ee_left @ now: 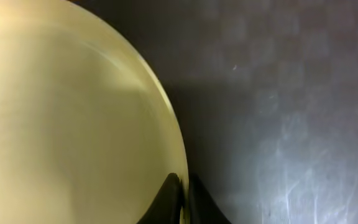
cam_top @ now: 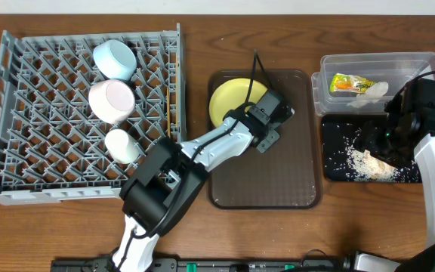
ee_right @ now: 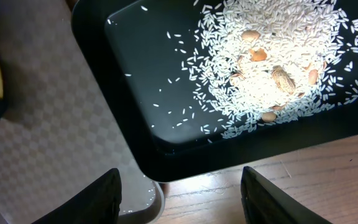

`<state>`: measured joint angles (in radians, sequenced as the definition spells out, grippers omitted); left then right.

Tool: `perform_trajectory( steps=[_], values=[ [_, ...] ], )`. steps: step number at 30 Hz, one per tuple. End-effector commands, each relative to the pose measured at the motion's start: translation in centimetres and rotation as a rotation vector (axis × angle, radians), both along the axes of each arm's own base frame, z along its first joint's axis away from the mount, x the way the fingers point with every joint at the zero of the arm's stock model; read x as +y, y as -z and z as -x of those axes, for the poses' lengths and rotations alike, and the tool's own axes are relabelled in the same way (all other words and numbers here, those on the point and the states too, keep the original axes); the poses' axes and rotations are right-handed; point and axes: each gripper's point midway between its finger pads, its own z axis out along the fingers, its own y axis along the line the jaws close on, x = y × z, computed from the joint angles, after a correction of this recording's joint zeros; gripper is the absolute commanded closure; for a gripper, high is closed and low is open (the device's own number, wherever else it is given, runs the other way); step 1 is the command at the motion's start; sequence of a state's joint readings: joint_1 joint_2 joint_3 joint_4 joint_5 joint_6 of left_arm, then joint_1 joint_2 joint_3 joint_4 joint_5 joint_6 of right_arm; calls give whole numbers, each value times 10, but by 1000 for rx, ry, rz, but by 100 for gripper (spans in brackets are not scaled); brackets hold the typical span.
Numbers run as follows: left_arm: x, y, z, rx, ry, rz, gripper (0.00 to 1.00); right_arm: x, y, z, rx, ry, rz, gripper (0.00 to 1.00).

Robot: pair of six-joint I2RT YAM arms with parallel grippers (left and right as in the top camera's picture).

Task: Sort waste into correct bins and load items into the dishwasher rack
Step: 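Grasp the yellow plate edge with the left gripper and lift it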

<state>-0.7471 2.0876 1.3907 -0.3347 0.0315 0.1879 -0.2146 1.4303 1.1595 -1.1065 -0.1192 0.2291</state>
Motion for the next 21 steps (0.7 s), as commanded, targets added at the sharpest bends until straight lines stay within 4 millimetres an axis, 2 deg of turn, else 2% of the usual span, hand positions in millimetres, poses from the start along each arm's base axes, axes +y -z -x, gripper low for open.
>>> perform_trajectory(
  steps=[1,4,9,12,16,19,21],
  values=[
    [7,-13,7,16,-10,-1,94,-1,-6,0,-22,-3,2,40],
    [9,-45,8,-17,-10,28,94,-1,-6,0,-23,-3,2,40],
    [14,-115,13,-102,-9,107,94,-1,-6,0,-22,-3,2,41],
    [23,-152,18,-149,-18,150,94,-1,-6,0,-21,-3,2,41],
    [49,-195,14,-194,-110,223,94,-1,-6,0,-19,-11,3,40],
    [80,-220,1,-213,-252,291,94,-1,-6,0,-20,-14,4,40],
    [99,-229,-6,-207,-301,329,94,-1,-6,0,-22,-17,5,40]
  ],
)
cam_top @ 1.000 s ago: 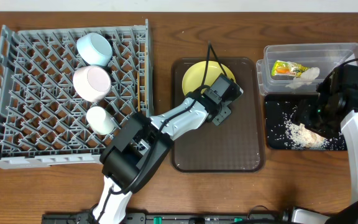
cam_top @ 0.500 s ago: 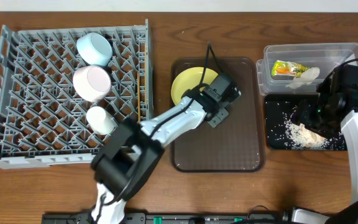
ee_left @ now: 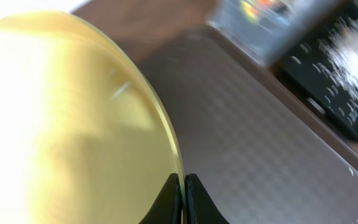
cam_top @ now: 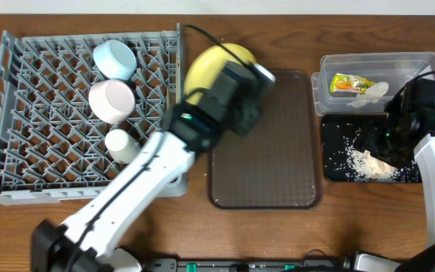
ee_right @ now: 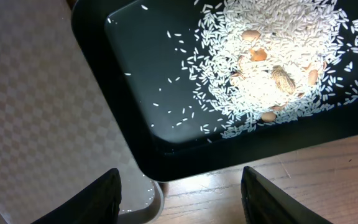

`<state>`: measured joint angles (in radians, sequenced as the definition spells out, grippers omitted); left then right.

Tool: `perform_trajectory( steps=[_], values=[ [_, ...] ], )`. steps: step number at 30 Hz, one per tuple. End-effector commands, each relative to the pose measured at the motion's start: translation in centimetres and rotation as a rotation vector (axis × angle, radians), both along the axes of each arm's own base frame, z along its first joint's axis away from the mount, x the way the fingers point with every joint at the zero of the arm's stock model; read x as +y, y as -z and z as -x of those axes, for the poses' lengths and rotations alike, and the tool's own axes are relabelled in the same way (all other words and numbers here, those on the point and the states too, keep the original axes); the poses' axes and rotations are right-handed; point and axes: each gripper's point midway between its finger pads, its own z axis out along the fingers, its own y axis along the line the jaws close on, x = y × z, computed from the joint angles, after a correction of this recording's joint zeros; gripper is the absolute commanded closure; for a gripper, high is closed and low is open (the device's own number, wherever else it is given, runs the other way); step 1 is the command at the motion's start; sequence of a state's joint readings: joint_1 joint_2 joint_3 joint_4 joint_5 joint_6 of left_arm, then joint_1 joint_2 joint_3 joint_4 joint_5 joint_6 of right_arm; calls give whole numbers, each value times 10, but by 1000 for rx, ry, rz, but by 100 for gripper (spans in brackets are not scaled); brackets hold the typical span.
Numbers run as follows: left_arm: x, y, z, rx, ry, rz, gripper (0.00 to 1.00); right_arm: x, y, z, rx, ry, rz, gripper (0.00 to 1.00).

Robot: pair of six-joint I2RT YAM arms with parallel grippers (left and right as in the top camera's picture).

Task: Sort waste into correct bins and load items into the dishwasher rack
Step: 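Grasp the yellow plate edge with the left gripper and lift it, then carry the yellow plate with the left gripper and stand it upright in the rack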

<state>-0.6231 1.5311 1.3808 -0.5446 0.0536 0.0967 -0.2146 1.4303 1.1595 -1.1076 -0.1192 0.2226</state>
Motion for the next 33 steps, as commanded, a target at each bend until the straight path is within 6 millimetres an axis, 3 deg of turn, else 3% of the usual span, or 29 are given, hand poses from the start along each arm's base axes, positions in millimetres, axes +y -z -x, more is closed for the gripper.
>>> perform_trajectory(
  steps=[1,8,15,18,25,33],
  values=[
    [33,-16,-13,28,-109,102,94,-1,-6,0,-23,-12,4,40],
    [78,-34,-27,244,-98,493,94,-1,-6,0,-21,-11,4,41],
    [118,-76,-25,302,99,837,94,-2,-6,-2,-28,-11,5,41],
    [131,-82,-22,332,152,927,94,-2,-6,-2,-30,-11,5,40],
    [141,-57,-36,451,75,989,94,-2,-6,-2,-28,-11,5,40],
    [158,-2,-64,524,-95,945,94,-1,-6,0,-23,-11,4,40]
  ],
)
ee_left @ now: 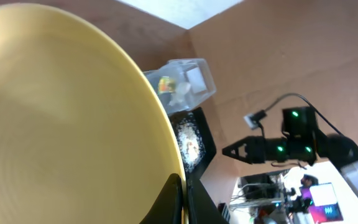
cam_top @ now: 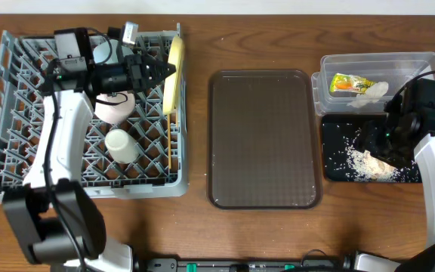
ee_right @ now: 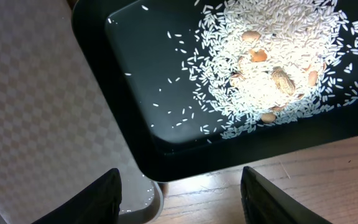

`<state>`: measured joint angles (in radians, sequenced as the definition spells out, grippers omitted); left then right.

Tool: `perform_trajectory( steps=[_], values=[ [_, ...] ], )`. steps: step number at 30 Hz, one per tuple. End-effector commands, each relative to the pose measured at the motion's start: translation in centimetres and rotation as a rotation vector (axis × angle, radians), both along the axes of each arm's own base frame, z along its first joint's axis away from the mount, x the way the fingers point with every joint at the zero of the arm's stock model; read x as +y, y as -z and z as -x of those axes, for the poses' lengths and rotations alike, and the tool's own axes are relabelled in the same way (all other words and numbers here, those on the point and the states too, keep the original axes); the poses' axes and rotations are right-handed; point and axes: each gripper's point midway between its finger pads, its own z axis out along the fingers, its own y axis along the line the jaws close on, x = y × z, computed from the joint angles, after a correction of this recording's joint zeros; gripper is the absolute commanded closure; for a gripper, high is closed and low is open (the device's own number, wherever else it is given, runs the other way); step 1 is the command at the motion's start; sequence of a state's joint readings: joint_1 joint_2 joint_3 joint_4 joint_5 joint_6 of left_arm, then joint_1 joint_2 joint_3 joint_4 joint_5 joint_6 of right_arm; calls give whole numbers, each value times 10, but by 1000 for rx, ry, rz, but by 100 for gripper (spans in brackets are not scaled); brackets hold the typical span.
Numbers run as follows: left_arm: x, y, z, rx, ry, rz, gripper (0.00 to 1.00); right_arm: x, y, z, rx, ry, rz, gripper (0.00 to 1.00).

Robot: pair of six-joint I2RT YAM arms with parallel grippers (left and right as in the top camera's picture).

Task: Sort waste into correct bins and load items into the dishwasher rack
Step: 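Carry the yellow plate with the left gripper and stand it upright in the rack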

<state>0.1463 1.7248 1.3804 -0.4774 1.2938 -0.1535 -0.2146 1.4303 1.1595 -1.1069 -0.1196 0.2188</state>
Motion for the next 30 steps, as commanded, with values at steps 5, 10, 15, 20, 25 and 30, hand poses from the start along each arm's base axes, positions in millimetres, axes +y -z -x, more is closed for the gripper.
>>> perform_trajectory(
  steps=[5,10,15,20,25,30],
  values=[
    [23,49,-16,133,-122,-118,94,-1,-6,0,-22,-8,4,41],
    [47,71,-23,185,-228,-242,48,-1,-6,0,-22,-8,4,40],
    [77,78,-21,226,-322,-308,28,-2,-6,-1,-25,-8,5,40],
    [96,56,-12,186,-390,-370,22,-3,-8,-8,-54,-7,11,37],
    [100,22,3,77,-443,-498,20,1,-21,-44,-216,-40,-14,31],
    [106,27,31,122,-499,-742,20,30,-43,-78,-402,-224,-76,30]
  ],
)
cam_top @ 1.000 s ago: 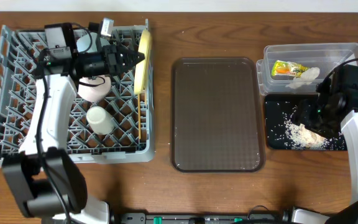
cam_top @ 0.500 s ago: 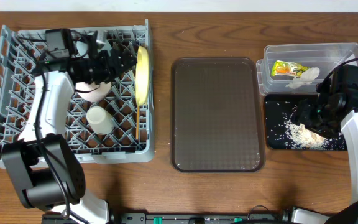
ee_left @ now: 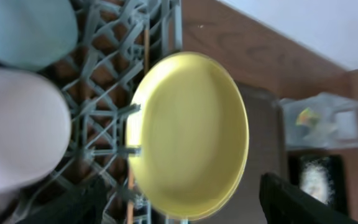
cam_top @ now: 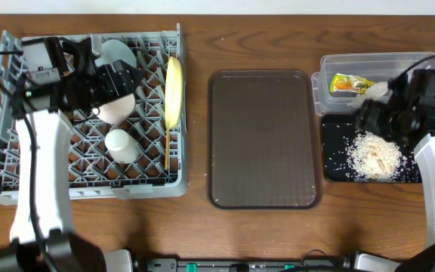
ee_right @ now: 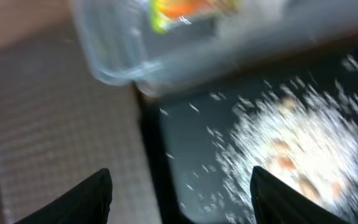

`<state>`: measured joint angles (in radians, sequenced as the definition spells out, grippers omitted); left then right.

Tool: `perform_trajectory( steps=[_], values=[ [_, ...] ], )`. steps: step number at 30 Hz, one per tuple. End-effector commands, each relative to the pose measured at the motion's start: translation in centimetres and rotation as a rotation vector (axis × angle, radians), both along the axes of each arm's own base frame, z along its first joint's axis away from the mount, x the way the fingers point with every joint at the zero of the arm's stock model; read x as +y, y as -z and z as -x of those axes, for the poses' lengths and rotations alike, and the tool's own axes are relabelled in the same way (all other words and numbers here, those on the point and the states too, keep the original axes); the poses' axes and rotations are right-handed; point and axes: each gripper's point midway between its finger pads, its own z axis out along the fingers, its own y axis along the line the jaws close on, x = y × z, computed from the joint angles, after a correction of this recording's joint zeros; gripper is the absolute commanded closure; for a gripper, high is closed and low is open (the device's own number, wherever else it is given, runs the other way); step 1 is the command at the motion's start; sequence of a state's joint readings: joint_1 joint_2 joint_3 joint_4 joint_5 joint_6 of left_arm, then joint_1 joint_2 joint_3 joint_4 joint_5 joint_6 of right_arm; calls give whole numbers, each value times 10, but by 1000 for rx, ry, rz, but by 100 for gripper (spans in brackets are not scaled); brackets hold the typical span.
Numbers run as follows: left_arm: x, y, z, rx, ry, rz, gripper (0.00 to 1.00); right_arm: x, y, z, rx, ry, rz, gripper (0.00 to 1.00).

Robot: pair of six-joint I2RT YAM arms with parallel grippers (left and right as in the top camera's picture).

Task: Sort waste into correct bins and load items into the dishwasher rack

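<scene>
The yellow plate stands on edge in the grey dishwasher rack along its right side, and fills the middle of the left wrist view as the plate. My left gripper is open, drawn back left of the plate with nothing in it. A pale blue cup, a pink cup and a small white cup sit in the rack. My right gripper is open over the black tray of rice and peanuts; its wrist view is blurred.
A brown serving tray lies between the rack and the bins. A clear plastic bin holds a colourful wrapper and crumpled white paper. The wooden table runs along the front.
My left gripper has let go of the yellow plate and pulled back to the left; the plate stands alone in the rack. My right gripper has shifted toward the clear bin.
My left gripper was shut on the yellow plate's rim on the brown tray. Then it held the plate lifted near the rack's corner, then on edge at the rack's right side. Now the plate stands there, released. My right gripper stayed open over the rice tray until now.
</scene>
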<state>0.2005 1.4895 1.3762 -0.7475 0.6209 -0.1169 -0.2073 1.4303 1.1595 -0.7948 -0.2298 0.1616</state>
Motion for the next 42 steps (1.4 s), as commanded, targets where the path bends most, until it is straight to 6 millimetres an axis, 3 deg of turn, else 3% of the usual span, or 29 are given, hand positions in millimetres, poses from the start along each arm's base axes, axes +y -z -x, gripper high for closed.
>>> perform_trajectory(
  steps=[1,6,9,14,18,21,23,24,25,30,35,42],
  values=[
    [19,18,16,91,-74,-245,20,31,-15,-6,-79,-170,-41,30],
    [15,44,59,297,-53,-336,20,43,0,9,13,-225,29,24],
    [15,50,77,373,-44,-341,19,39,11,30,119,-202,71,27],
    [33,51,104,437,-128,-422,20,36,17,53,215,-171,68,31],
    [32,41,121,338,-152,-427,19,36,4,59,146,-147,76,33],
    [31,28,135,187,-176,-431,19,34,-18,61,-12,-122,103,31],
    [31,22,144,86,-186,-438,19,32,-32,64,-122,-109,130,18],
    [30,18,150,35,-198,-436,19,31,-39,67,-182,-100,147,4],
    [30,16,154,-6,-207,-436,10,28,-46,70,-238,-89,167,1],
    [28,-1,171,-188,-246,-430,5,28,-68,89,-395,-70,196,1],
    [27,-11,183,-239,-258,-428,5,30,-70,109,-395,-70,196,1],
    [27,-11,183,-239,-258,-428,5,31,-54,124,-308,-77,185,1]
  ],
)
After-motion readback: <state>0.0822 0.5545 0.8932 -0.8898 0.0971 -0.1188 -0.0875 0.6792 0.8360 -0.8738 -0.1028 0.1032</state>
